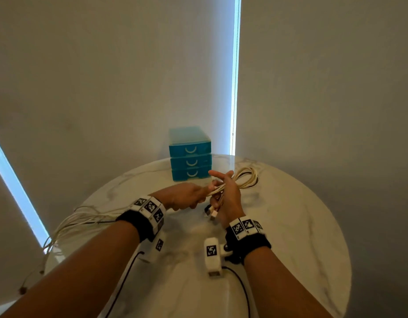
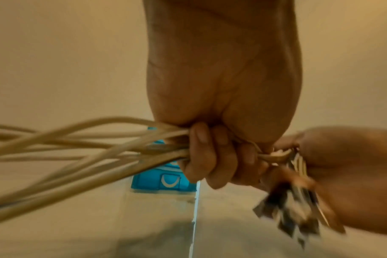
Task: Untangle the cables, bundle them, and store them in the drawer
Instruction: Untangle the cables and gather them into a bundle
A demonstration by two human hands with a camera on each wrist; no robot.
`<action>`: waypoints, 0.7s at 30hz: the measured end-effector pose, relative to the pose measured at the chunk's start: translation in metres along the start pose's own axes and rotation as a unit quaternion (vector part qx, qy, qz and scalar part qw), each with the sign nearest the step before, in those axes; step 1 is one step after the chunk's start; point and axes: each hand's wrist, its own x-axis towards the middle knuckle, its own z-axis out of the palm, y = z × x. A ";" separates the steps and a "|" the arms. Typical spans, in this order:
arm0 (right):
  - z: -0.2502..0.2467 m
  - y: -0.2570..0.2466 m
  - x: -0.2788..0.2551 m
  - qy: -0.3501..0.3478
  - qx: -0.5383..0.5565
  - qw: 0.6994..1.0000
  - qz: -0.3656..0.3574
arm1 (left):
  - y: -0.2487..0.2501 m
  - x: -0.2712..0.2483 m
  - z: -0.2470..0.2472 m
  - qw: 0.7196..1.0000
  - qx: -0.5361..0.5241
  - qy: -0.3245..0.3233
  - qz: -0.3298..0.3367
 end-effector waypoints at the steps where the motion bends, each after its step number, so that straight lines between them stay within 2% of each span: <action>1: -0.003 0.004 0.003 -0.017 0.047 0.999 0.015 | -0.003 0.005 0.006 0.999 0.033 0.018 0.016; 3: -0.006 0.010 0.002 -0.030 0.101 0.993 0.045 | -0.007 0.012 0.017 0.997 0.063 0.036 0.039; 5: -0.008 0.015 0.001 -0.028 0.107 0.991 0.069 | -0.011 0.013 0.021 0.997 0.066 0.027 0.038; 8: -0.002 0.012 0.004 0.003 0.055 0.997 0.062 | -0.006 0.010 0.011 0.998 0.061 -0.027 -0.009; 10: 0.003 0.011 0.007 0.016 0.050 0.998 0.044 | -0.005 0.011 -0.002 0.991 0.126 -0.036 -0.034; 12: 0.006 0.010 0.004 0.006 0.045 0.998 0.050 | 0.003 0.012 -0.016 0.988 0.151 0.001 -0.038; 16: 0.003 0.014 -0.001 -0.007 0.060 0.997 0.058 | 0.044 0.007 -0.033 0.992 0.035 0.114 0.047; 18: 0.005 0.015 -0.005 -0.008 0.014 0.998 0.055 | 0.061 0.009 -0.029 0.978 0.092 0.159 0.099; 21: 0.008 0.015 -0.008 -0.001 -0.062 0.995 0.072 | 0.074 0.020 -0.026 0.950 0.200 0.188 0.146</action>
